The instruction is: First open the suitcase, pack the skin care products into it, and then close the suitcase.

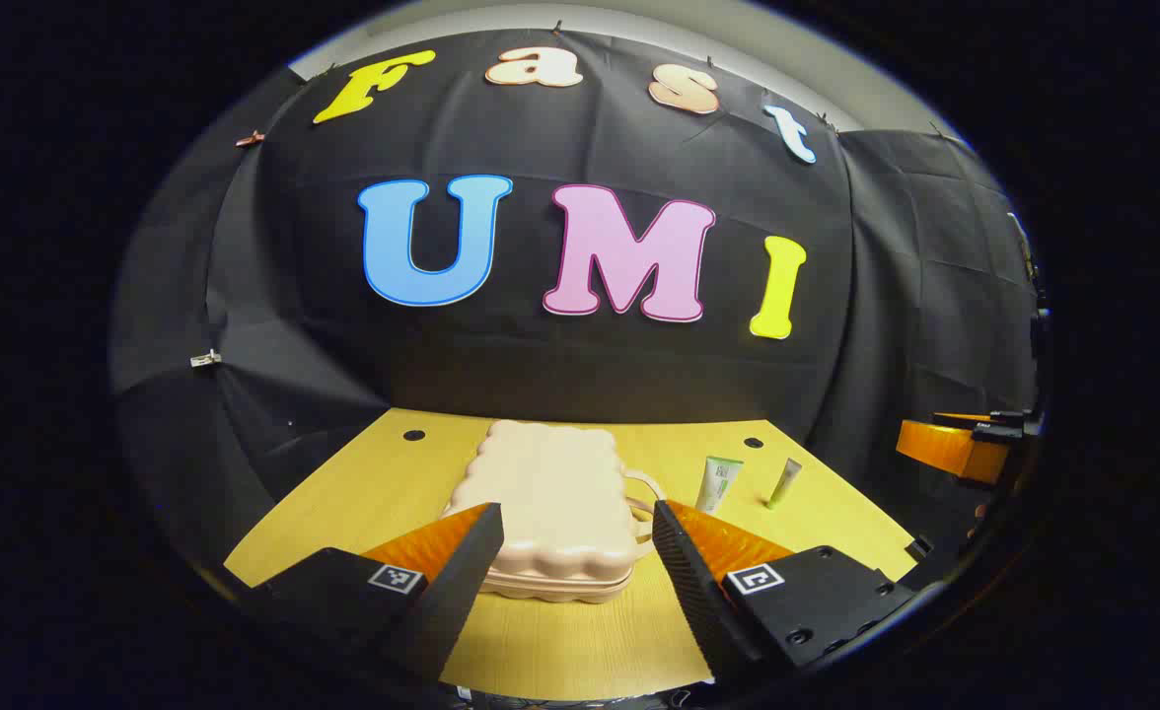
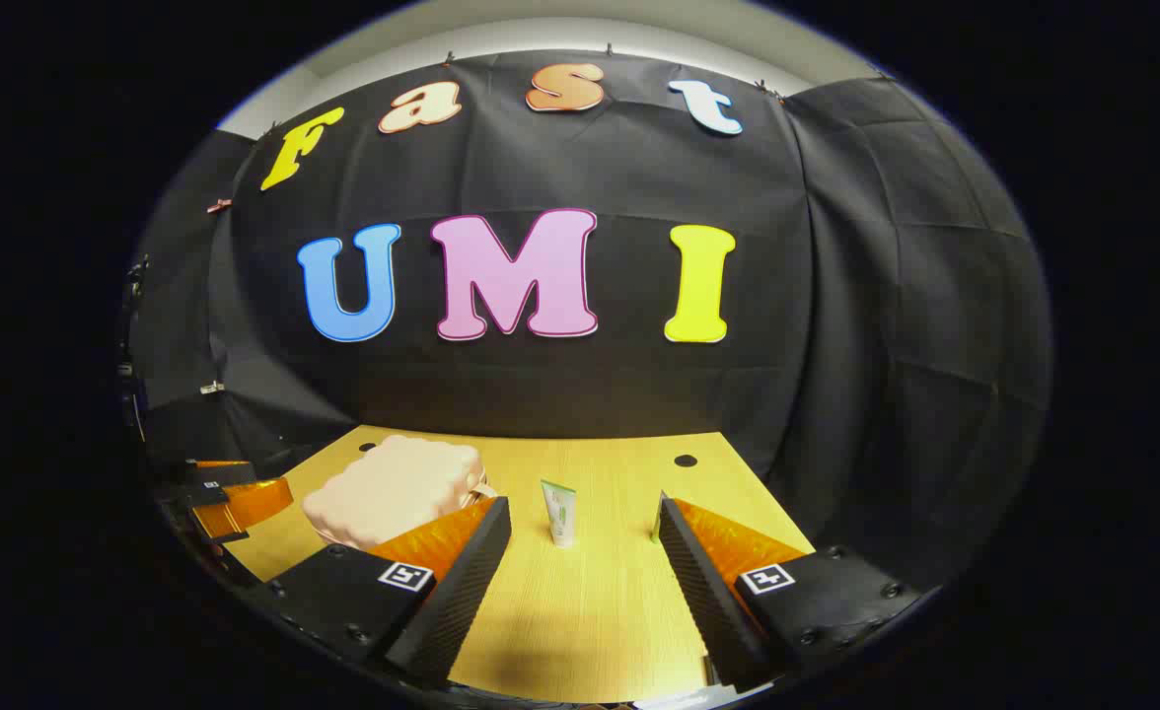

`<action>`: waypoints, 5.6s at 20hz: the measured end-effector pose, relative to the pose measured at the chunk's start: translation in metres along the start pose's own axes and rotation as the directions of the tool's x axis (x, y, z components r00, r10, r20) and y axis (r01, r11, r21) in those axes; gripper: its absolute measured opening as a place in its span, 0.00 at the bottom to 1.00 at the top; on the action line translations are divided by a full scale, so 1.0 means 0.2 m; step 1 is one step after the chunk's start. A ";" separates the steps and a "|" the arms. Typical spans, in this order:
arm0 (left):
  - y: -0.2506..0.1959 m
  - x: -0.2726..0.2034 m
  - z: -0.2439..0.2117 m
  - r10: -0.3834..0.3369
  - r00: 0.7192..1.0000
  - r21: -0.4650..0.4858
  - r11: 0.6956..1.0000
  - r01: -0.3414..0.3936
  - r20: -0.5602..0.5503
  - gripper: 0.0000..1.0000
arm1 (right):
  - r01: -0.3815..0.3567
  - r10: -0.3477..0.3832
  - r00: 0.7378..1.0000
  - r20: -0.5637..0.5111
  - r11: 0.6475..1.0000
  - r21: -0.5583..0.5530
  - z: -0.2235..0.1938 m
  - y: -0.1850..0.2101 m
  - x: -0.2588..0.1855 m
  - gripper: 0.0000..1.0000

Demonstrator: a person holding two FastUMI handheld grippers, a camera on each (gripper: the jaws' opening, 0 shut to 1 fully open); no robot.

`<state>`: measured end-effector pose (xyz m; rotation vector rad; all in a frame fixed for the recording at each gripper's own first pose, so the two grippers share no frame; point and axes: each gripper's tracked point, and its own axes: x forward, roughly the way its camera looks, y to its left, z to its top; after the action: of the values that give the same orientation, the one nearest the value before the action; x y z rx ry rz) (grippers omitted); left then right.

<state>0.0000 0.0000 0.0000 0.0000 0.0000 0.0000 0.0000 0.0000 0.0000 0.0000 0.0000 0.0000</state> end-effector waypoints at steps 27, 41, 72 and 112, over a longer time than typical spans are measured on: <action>-0.63 0.82 -0.12 -0.115 0.977 -0.008 0.993 0.116 -0.181 0.96 | -0.074 0.076 0.996 -0.039 0.996 0.048 0.02 -0.43 0.64 0.97; -0.60 1.48 -0.81 0.105 0.824 0.076 0.994 -0.075 -0.557 0.62 | -0.167 0.170 0.972 -0.160 0.985 0.035 -0.20 -0.62 0.83 0.98; 2.15 1.31 0.00 0.266 0.916 -0.141 0.937 -0.319 -0.300 0.11 | 0.147 -0.147 0.968 -0.203 0.989 -0.013 -0.23 -0.23 0.67 0.98; -1.05 1.33 -0.59 -0.197 0.965 0.056 0.976 0.209 -0.172 0.98 | -0.004 0.056 0.936 -0.348 0.989 0.148 -0.80 -0.71 1.14 0.97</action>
<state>0.2659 -0.2094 -0.1190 0.0741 0.1670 -0.2054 0.2284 -0.1420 -0.1600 0.1462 0.3588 0.0311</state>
